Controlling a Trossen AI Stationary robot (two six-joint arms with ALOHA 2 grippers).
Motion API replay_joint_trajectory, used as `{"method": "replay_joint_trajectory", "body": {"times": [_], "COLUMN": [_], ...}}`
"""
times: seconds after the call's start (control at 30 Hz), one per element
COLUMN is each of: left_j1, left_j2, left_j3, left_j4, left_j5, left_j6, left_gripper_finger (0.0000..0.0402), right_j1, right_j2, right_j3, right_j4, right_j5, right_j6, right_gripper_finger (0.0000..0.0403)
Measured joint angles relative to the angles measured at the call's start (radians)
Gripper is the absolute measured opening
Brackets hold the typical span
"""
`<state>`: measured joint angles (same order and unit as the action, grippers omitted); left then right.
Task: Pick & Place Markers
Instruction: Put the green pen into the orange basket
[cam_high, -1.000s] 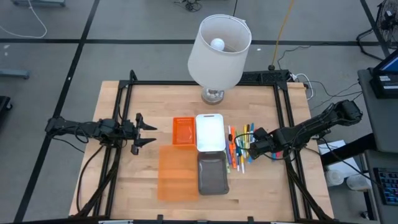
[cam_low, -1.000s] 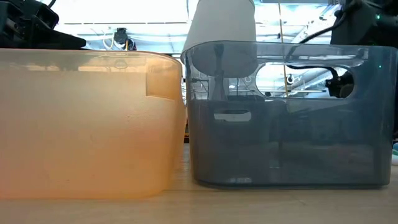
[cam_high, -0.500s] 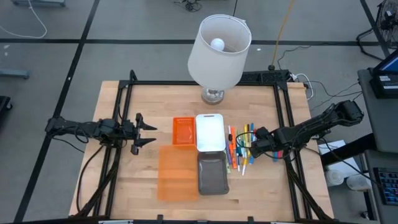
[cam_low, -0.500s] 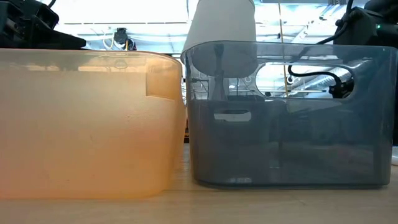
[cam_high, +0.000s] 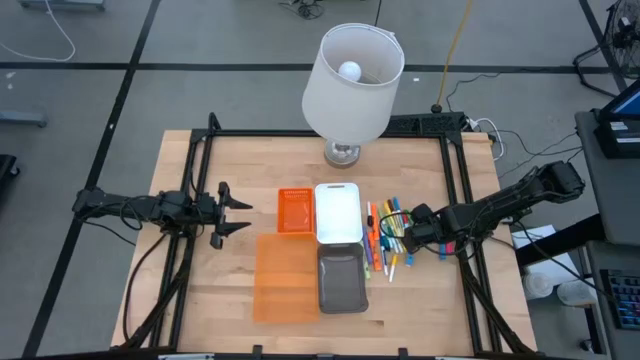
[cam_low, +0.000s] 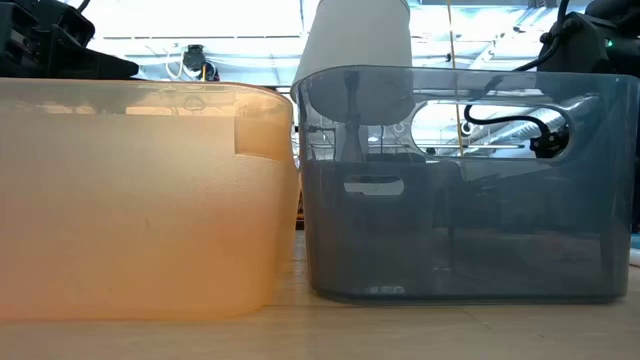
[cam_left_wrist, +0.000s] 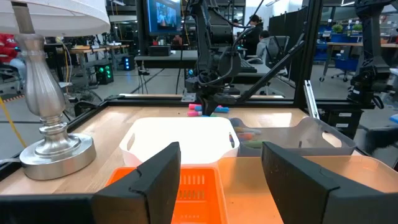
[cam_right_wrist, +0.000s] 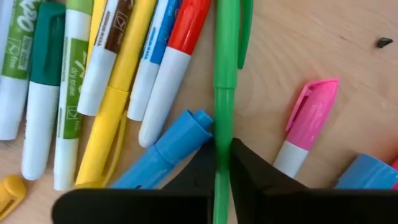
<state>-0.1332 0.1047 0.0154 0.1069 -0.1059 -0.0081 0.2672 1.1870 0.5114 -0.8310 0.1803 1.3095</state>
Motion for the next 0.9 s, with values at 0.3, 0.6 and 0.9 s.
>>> {"method": "replay_joint_trajectory", "body": {"times": [0.3,0.6,0.9], "left_j1": [0.000,0.000,0.000], "left_j2": [0.000,0.000,0.000], "left_j3": [0.000,0.000,0.000], "left_j4": [0.000,0.000,0.000], "left_j5": [0.000,0.000,0.000], "left_j6": [0.000,0.000,0.000], "left_gripper_finger": [0.0228,0.0228,0.0228], "right_j1": [0.000,0.000,0.000], "right_j2": [-0.036,-0.101,-0.150], "right_j3": [0.020,0.145,0.198], "right_j4": [-0.032,-0.174,0.077], "right_j5": [0.029,0.155,0.252], "right_j6": [-0.016,-0.022,-0.264], "right_gripper_finger": [0.0010,0.0010,0.0010]}}
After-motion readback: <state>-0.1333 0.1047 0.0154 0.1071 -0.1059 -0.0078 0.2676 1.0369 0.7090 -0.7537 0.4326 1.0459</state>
